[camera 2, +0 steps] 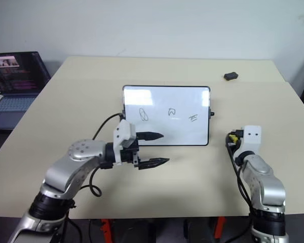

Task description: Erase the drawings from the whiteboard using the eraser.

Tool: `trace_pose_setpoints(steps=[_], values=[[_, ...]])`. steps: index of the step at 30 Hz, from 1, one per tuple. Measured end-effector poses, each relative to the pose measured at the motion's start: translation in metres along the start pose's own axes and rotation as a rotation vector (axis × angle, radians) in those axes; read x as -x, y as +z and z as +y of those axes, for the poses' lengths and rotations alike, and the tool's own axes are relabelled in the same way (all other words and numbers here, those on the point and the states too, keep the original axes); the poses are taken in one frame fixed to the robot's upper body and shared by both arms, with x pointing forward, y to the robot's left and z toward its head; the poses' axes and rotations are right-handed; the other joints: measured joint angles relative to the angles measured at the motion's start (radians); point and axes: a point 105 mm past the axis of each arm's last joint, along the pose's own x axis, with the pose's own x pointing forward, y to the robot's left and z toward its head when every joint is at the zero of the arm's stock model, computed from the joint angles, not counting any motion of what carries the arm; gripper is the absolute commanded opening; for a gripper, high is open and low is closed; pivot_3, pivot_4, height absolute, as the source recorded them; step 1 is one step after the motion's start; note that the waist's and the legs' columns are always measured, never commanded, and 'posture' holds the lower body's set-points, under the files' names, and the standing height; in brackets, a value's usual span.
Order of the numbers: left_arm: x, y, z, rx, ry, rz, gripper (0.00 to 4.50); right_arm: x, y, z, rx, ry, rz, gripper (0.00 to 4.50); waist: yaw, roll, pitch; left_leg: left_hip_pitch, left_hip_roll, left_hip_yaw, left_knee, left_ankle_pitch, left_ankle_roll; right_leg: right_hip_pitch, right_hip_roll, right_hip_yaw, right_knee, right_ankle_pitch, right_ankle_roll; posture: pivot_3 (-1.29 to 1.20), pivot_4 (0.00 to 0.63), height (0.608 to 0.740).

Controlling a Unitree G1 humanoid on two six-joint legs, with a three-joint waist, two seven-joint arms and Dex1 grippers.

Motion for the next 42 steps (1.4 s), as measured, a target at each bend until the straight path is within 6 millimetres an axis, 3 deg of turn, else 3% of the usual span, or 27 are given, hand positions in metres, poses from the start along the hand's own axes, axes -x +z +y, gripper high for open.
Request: trace_pose_setpoints(steps=[8, 13, 16, 21, 24, 27, 35, 38, 42], values=[[-0.002, 0.006, 0.018, -0.037, 0.184, -0.018, 4.5, 0.011, 0.03, 0.037, 0.151, 0.195, -0.191, 1.2, 0.001, 0.0, 0.0, 0.001, 0.0, 0.0, 0.001, 0.0, 0.0, 0.001, 0.0, 0.0, 0.001, 0.0, 0.0, 0.0, 0.15, 0.74], [-0.007, 0.021, 0.028, -0.047, 0.309, -0.096, 4.5, 0.0, 0.095, 0.042, 0.239, 0.124, -0.474, 1.2, -0.002, 0.0, 0.0, 0.002, 0.0, 0.001, 0.001, 0.0, 0.0, 0.001, 0.0, 0.0, 0.001, 0.001, 0.001, 0.0, 0.15, 0.74], [-0.007, 0.019, 0.027, -0.048, 0.323, -0.091, 4.5, -0.012, 0.113, 0.05, 0.227, 0.12, -0.547, 1.2, -0.001, 0.0, 0.0, 0.002, 0.001, 0.0, 0.0, 0.0, 0.0, 0.001, 0.0, 0.0, 0.001, 0.001, 0.0, 0.0, 0.15, 0.74], [-0.006, 0.02, 0.028, -0.053, 0.326, -0.086, 4.5, -0.031, 0.105, 0.064, 0.226, 0.149, -0.532, 1.2, 0.002, 0.0, 0.0, 0.0, -0.001, 0.001, 0.001, 0.0, 0.0, 0.0, -0.001, 0.0, 0.0, 0.001, 0.0, 0.0, 0.15, 0.74], [-0.004, 0.015, 0.028, -0.046, 0.329, -0.057, 4.5, -0.037, 0.112, 0.08, 0.24, 0.183, -0.572, 1.2, 0.001, 0.0, 0.0, 0.001, 0.0, 0.001, 0.001, 0.0, 0.0, 0.0, -0.001, 0.0, 0.0, 0.001, 0.0, 0.0, 0.15, 0.74], [-0.002, 0.012, 0.028, -0.044, 0.329, -0.04, 4.5, -0.041, 0.111, 0.084, 0.247, 0.188, -0.583, 1.2, 0.001, 0.0, 0.0, 0.001, 0.0, 0.0, 0.0, 0.0, 0.0, 0.0, -0.001, -0.001, 0.0, 0.001, 0.0, 0.0, 0.15, 0.74], [0.001, 0.01, 0.03, -0.063, 0.338, -0.014, 4.5, -0.062, 0.077, 0.078, 0.242, 0.159, -0.479, 1.2, 0.001, 0.0, 0.0, 0.001, 0.0, 0.001, 0.001, 0.0, 0.0, 0.0, -0.001, 0.0, 0.001, 0.001, 0.0, 0.0, 0.15, 0.74], [0.001, 0.01, 0.03, -0.065, 0.336, -0.014, 4.5, -0.064, 0.071, 0.083, 0.268, 0.171, -0.479, 1.2, 0.0, 0.0, 0.0, 0.002, 0.0, 0.001, 0.001, 0.0, 0.0, 0.001, -0.001, 0.0, 0.001, 0.001, 0.0, 0.0, 0.15, 0.74], [0.002, 0.01, 0.029, -0.066, 0.326, -0.013, 4.5, -0.059, 0.044, 0.093, 0.323, 0.236, -0.418, 1.19, -0.002, -0.003, -0.004, 0.006, 0.0, 0.001, 0.001, 0.0, 0.0, 0.004, -0.001, 0.0, 0.002, 0.001, 0.0, 0.0, 0.15, 0.74]])
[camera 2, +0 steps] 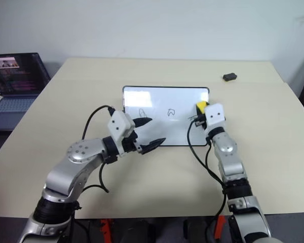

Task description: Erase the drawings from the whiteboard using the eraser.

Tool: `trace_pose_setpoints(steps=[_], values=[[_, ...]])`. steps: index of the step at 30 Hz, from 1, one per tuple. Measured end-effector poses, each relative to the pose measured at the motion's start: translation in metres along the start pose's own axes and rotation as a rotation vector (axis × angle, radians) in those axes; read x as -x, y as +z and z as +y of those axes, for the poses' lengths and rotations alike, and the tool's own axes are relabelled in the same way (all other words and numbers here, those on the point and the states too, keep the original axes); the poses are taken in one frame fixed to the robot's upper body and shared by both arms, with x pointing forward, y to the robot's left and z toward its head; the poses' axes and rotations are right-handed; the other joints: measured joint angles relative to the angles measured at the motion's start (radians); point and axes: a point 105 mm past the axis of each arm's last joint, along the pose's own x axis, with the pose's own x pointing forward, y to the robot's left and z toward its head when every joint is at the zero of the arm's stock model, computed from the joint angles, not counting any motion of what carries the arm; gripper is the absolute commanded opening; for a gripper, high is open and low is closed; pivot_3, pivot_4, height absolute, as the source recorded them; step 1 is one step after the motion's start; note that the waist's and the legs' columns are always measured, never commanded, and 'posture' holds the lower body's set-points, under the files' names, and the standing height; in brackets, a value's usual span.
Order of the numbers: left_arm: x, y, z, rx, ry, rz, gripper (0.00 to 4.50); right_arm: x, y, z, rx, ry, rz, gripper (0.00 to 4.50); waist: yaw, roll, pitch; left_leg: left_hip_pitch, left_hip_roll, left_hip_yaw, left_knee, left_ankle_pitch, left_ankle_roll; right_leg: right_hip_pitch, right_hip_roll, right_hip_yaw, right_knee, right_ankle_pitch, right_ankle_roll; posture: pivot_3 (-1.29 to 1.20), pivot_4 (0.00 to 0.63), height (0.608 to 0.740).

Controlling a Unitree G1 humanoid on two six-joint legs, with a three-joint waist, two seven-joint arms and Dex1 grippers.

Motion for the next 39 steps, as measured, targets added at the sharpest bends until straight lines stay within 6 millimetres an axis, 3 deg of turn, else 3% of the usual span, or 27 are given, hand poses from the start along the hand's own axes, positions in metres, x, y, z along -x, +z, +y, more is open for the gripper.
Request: trace_pose_setpoints(steps=[7, 11, 14, 18, 21, 30, 34, 39], values=[[0.002, 0.001, 0.002, -0.005, 0.005, -0.001, 4.5, 0.025, -0.029, 0.042, 0.03, 0.195, 0.128, 1.19, -0.011, -0.003, -0.004, 0.017, 0.0, 0.0, 0.0, 0.0, 0.0, 0.016, 0.001, 0.001, -0.001, 0.0, 0.001, 0.0, 0.15, 0.74], [0.004, -0.004, 0.005, -0.004, 0.014, 0.018, 4.5, 0.026, -0.024, 0.042, 0.078, 0.211, 0.143, 1.19, -0.012, -0.003, -0.003, 0.016, 0.0, 0.0, 0.0, 0.003, 0.003, 0.015, 0.001, 0.001, -0.001, 0.001, 0.005, 0.0, 0.15, 0.74], [0.006, -0.012, 0.008, 0.01, 0.031, 0.045, 4.5, 0.019, -0.003, 0.03, 0.065, 0.161, 0.078, 1.19, -0.012, -0.002, 0.0, 0.01, 0.0, 0.0, 0.0, 0.003, 0.003, 0.009, 0.001, 0.001, -0.001, 0.004, 0.0, 0.0, 0.15, 0.74], [0.008, -0.018, 0.007, 0.018, 0.034, 0.062, 4.5, 0.0, 0.056, 0.008, 0.06, 0.059, -0.114, 1.19, -0.011, -0.002, 0.0, -0.004, 0.001, -0.001, 0.0, 0.003, 0.002, -0.004, 0.001, 0.0, -0.001, 0.004, 0.0, 0.0, 0.15, 0.74], [0.009, -0.019, 0.007, 0.02, 0.036, 0.066, 4.5, -0.009, 0.072, 0.003, 0.047, 0.019, -0.16, 1.19, -0.004, -0.002, 0.0, -0.006, 0.001, -0.001, -0.002, 0.001, 0.001, -0.005, 0.001, -0.001, -0.003, 0.002, 0.0, 0.0, 0.15, 0.74], [0.011, -0.02, 0.008, 0.023, 0.042, 0.069, 4.5, -0.014, 0.029, 0.022, 0.042, 0.07, -0.009, 1.19, 0.003, -0.002, -0.001, -0.018, 0.0, 0.0, 0.001, 0.0, 0.0, -0.018, -0.001, 0.0, 0.0, 0.002, 0.0, 0.0, 0.15, 0.74], [0.012, -0.02, 0.007, 0.023, 0.045, 0.068, 4.5, 0.004, 0.008, 0.03, 0.028, 0.116, 0.082, 1.19, 0.004, -0.003, -0.006, -0.018, 0.0, 0.0, 0.001, 0.0, 0.001, -0.017, -0.001, -0.001, 0.0, 0.002, 0.0, 0.0, 0.15, 0.74], [0.013, -0.019, 0.007, 0.023, 0.049, 0.066, 4.5, 0.022, -0.019, 0.046, 0.006, 0.197, 0.206, 1.19, 0.0, -0.003, -0.008, 0.007, -0.001, 0.0, 0.001, -0.001, 0.001, 0.007, -0.001, 0.0, -0.003, 0.003, 0.001, 0.0, 0.15, 0.74]])
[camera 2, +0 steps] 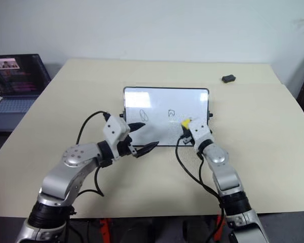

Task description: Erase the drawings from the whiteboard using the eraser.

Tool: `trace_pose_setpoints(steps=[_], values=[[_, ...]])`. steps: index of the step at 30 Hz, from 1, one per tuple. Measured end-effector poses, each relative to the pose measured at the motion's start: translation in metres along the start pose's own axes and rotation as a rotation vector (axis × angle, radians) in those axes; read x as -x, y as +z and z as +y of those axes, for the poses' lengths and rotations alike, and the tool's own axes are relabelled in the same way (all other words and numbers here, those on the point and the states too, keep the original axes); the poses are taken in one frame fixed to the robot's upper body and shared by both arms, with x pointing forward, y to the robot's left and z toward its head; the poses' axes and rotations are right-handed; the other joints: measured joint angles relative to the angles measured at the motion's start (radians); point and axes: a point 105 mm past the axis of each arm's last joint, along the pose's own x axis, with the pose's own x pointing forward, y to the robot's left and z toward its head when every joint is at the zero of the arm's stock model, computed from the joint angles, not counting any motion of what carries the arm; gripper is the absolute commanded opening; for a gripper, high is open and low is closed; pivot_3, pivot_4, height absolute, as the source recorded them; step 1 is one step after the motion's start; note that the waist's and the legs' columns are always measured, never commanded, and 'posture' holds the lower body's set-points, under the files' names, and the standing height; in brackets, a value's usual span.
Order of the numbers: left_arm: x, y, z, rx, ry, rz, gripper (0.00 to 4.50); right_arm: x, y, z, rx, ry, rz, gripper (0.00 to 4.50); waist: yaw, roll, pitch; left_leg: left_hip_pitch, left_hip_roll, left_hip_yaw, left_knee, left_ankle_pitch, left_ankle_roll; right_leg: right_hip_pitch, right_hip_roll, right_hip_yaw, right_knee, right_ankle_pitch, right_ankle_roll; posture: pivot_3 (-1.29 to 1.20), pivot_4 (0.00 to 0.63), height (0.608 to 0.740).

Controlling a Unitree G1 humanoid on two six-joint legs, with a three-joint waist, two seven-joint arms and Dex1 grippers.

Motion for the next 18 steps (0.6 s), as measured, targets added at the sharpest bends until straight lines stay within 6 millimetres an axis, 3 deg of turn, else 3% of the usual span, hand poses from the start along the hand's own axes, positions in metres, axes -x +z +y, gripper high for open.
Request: trace_pose_setpoints(steps=[3, 6, 12, 18], values=[[0.001, 0.002, -0.002, -0.005, -0.004, -0.007, 4.5, 0.001, -0.005, 0.007, -0.031, 0.041, 0.03, 1.19, 0.0, 0.0, 0.001, 0.009, 0.001, 0.0, 0.0, 0.002, 0.002, 0.008, 0.002, 0.001, 0.001, -0.003, 0.004, 0.0, 0.15, 0.74], [0.001, 0.002, -0.003, -0.005, -0.005, -0.007, 4.5, 0.0, -0.001, 0.01, -0.085, 0.053, 0.009, 1.19, 0.0, 0.002, 0.003, 0.008, 0.001, 0.0, 0.0, 0.003, 0.003, 0.006, 0.003, 0.001, 0.001, -0.001, 0.004, 0.0, 0.15, 0.74], [0.0, 0.002, -0.004, 0.0, -0.008, -0.011, 4.5, -0.008, 0.042, -0.021, -0.054, -0.074, -0.144, 1.17, 0.003, 0.004, 0.004, -0.011, 0.001, -0.001, -0.001, 0.004, 0.003, -0.011, 0.003, 0.0, 0.002, 0.002, -0.001, 0.0, 0.15, 0.74], [0.0, 0.002, -0.004, 0.001, -0.011, -0.012, 4.5, -0.01, 0.045, -0.027, -0.004, -0.124, -0.151, 1.17, 0.003, 0.003, 0.003, -0.023, 0.0, -0.001, 0.0, 0.001, -0.001, -0.022, 0.0, 0.0, 0.0, -0.001, 0.0, 0.0, 0.15, 0.74]])
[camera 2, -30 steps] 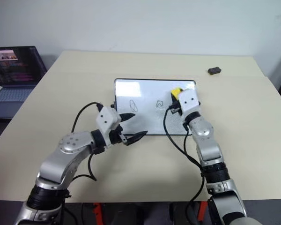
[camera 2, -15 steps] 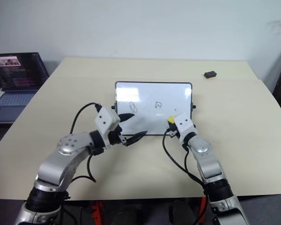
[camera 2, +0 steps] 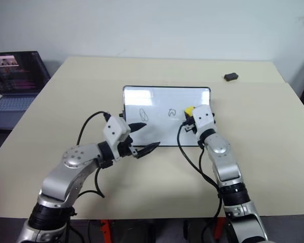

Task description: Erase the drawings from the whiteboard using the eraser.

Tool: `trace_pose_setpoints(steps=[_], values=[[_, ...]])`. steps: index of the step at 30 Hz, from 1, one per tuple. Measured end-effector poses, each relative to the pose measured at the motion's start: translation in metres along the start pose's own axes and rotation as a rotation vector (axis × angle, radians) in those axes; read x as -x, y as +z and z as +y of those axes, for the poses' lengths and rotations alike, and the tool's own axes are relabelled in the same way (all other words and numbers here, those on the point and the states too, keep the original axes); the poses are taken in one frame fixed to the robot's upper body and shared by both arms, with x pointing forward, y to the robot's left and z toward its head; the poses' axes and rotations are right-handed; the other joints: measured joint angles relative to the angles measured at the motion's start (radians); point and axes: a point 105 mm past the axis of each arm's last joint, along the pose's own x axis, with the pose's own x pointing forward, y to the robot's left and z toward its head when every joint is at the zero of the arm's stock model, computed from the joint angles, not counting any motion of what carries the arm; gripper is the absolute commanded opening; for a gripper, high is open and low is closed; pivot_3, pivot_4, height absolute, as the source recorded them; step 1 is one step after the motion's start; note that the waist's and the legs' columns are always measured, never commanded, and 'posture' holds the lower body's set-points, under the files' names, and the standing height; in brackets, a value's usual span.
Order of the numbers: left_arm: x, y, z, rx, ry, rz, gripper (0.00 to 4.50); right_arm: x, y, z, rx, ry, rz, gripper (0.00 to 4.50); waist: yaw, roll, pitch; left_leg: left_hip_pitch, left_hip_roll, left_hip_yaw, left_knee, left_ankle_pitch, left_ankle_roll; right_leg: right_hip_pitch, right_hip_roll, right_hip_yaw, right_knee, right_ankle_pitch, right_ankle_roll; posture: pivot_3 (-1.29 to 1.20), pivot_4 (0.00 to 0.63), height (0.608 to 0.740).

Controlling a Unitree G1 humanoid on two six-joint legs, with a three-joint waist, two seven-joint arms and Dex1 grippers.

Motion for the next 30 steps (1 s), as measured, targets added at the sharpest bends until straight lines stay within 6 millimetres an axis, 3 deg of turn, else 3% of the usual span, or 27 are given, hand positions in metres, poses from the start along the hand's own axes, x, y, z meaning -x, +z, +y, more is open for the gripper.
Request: trace_pose_setpoints(steps=[6, 10, 13, 19, 25, 30], values=[[0.0, 0.0, 0.0, 0.0, -0.002, -0.001, 4.5, 0.01, -0.018, 0.007, 0.044, 0.043, 0.092, 1.17, 0.001, -0.001, -0.002, 0.001, 0.0, -0.001, 0.001, 0.0, 0.001, 0.0, 0.0, -0.001, 0.002, 0.001, 0.0, 0.0, 0.15, 0.74], [0.0, 0.001, -0.001, -0.001, -0.004, -0.003, 4.5, 0.018, -0.033, 0.013, -0.064, 0.063, 0.18, 1.17, -0.002, -0.001, -0.002, 0.02, 0.0, -0.001, 0.0, 0.0, 0.001, 0.019, 0.0, -0.001, 0.0, 0.0, 0.0, 0.0, 0.15, 0.74], [0.0, 0.001, -0.001, -0.001, -0.005, -0.003, 4.5, 0.021, -0.039, 0.015, -0.123, 0.082, 0.225, 1.17, -0.002, -0.002, -0.002, 0.025, -0.001, -0.001, 0.0, 0.0, 0.002, 0.024, 0.001, 0.0, 0.0, 0.0, 0.001, 0.0, 0.15, 0.74], [0.0, 0.001, -0.002, 0.001, -0.006, -0.005, 4.5, 0.017, -0.033, 0.021, -0.175, 0.101, 0.211, 1.17, -0.007, -0.001, -0.001, 0.028, 0.001, 0.0, 0.0, 0.001, 0.003, 0.025, 0.002, 0.001, 0.001, -0.001, 0.004, 0.0, 0.15, 0.74], [-0.001, 0.002, -0.002, 0.003, -0.006, -0.008, 4.5, 0.002, -0.009, 0.005, -0.121, 0.037, 0.131, 1.17, -0.006, 0.0, 0.0, 0.014, 0.0, 0.0, 0.0, 0.001, 0.002, 0.013, 0.002, 0.0, 0.001, 0.002, 0.001, 0.0, 0.15, 0.74], [0.0, -0.001, -0.002, 0.012, 0.013, -0.001, 4.5, 0.004, -0.01, 0.006, -0.101, 0.061, 0.123, 1.17, -0.007, 0.0, 0.0, 0.014, 0.0, 0.0, -0.001, 0.001, 0.002, 0.013, 0.001, 0.001, -0.001, 0.002, 0.0, 0.0, 0.15, 0.74]])
